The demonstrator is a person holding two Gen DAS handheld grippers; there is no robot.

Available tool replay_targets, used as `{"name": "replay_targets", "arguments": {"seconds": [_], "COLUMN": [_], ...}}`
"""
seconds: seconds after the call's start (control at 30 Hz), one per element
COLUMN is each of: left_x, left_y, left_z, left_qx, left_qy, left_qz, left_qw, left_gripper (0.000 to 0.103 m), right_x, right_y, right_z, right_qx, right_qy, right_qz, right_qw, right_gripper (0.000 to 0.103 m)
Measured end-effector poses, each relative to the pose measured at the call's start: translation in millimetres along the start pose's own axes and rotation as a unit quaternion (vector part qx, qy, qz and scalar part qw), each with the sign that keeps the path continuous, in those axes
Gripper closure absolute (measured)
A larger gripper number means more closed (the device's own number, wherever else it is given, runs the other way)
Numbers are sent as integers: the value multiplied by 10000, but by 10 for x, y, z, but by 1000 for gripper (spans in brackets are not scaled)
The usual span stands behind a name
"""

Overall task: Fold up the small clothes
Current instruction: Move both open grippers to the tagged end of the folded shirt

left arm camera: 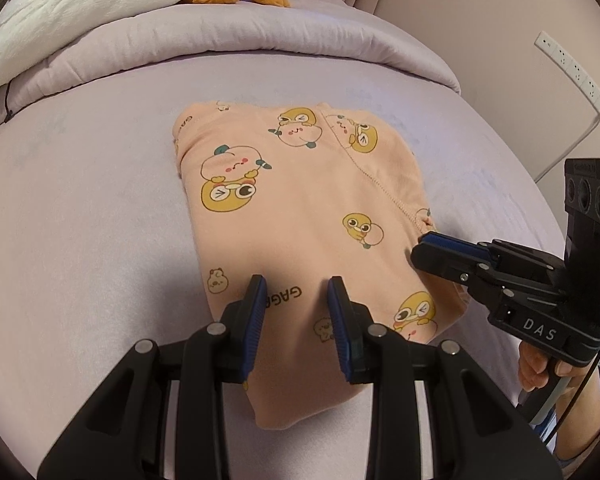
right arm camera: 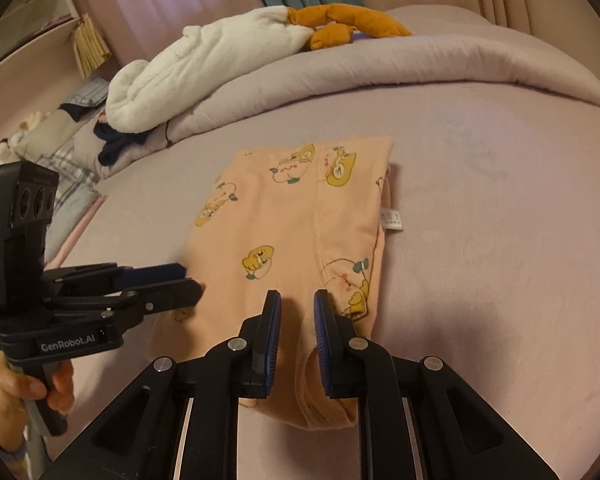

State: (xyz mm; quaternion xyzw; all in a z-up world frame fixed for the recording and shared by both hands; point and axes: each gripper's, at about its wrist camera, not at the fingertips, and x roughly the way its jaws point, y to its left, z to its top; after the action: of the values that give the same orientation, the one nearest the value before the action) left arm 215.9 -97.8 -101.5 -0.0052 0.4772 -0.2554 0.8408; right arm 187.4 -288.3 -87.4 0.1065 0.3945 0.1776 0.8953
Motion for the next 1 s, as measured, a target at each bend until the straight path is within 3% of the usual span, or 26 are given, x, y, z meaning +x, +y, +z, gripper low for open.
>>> {"name": "replay_targets", "arguments": {"seconds": [0.83, 0.97, 1.0], "left_x": [35, -19, -32], "left_y": [5, 35, 47], "left_z": [-10, -17, -18], "left_qx": [3, -115, -146], "left_qy": [96, 54, 33], "left_qz": [20, -41, 6], "left_qw": [10000, 9999, 9999], "left_gripper": [72, 65, 58], "right_x": [-37, -63, -88], "right_y": [-73, -78, -81], "right_z": [-99, -81, -86], "right_qx": [354, 490, 525], "right_qy": [177, 138, 114], "right_qz": [75, 257, 305], "right_qw": [9992, 9984, 9981], "right_gripper": [87, 70, 66]}}
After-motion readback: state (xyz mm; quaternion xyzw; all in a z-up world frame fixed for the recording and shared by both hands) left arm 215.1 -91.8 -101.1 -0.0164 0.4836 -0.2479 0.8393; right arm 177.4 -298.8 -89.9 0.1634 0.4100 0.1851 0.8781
